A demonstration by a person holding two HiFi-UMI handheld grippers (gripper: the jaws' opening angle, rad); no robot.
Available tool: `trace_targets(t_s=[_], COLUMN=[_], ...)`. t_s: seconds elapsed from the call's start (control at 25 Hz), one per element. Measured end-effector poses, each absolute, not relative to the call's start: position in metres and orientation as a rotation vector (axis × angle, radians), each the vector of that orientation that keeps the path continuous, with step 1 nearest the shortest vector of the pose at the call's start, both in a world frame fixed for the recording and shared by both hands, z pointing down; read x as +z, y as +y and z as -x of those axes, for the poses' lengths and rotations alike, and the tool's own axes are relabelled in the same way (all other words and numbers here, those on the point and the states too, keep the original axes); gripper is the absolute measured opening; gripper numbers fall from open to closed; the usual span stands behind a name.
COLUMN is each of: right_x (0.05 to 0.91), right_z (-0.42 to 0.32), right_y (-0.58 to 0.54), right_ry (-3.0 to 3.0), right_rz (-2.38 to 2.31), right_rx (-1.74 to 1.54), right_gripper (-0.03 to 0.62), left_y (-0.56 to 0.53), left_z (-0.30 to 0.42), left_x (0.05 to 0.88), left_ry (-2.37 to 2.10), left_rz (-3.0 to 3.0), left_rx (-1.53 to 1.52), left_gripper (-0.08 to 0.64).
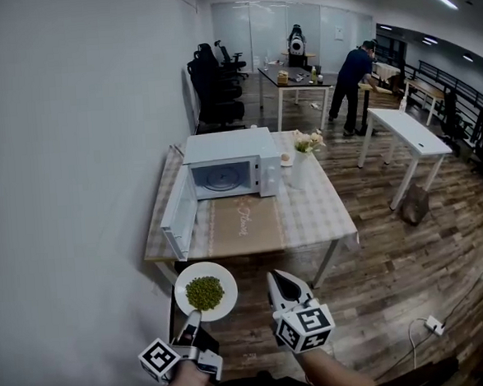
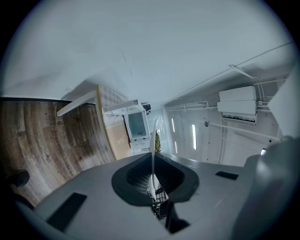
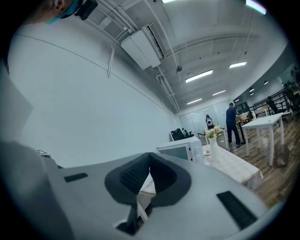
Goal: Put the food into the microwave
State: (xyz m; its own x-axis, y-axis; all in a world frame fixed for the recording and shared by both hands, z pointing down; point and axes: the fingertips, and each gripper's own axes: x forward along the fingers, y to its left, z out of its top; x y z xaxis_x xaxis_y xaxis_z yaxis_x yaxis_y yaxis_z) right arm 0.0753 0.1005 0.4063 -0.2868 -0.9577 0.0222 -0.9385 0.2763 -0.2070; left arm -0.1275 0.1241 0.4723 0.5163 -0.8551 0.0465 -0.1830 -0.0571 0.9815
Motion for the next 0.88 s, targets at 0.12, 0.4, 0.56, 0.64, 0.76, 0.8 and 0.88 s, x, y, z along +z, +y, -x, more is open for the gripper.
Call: trace_targets(t_s=[0.12,0.4,0.56,0.64,0.76,0.8,0.88], right_x=[0.407,0.406,0.406,0.412,0.420,0.421,0.421], right_z=[-0.092,-0.119,-0.124,-0.126,-0.129,-0.131,-0.133], right_y=[0.093,0.080,0.076,0.072,0.061,0.056,0.046], right_ry=[2.425,2.422,2.439,2.444,2.445,2.442,2.436], right_rz=[1.794,1.793,1.785,1.788,1.801,1.807,1.820], right_rx=[-0.267,-0.258,-0.249,-0.263,-0.281,-0.282,-0.280], right_gripper=[0.008,0.008,0.008,0.008,0.008,0.008,0.008], left_y=[0.115,0.104,0.099,0.093,0.081,0.075,0.064], left_z=[0.112,0.093,0.085,0.081,0.074,0.073,0.072], left_x=[0.472,0.474,0.478,0.480,0.479,0.480,0.482], left_ry=[-0.909,-0.941,-0.935,-0.927,-0.911,-0.906,-0.899], left_rz=[-1.569,-1.576,-1.583,-1.587,-1.583,-1.580,-1.571], left_rx=[-0.712,-0.677,-0.660,-0.656,-0.661,-0.663,-0.664], left_gripper=[0.018,0.018,0.018,0.018,0.018,0.018,0.018])
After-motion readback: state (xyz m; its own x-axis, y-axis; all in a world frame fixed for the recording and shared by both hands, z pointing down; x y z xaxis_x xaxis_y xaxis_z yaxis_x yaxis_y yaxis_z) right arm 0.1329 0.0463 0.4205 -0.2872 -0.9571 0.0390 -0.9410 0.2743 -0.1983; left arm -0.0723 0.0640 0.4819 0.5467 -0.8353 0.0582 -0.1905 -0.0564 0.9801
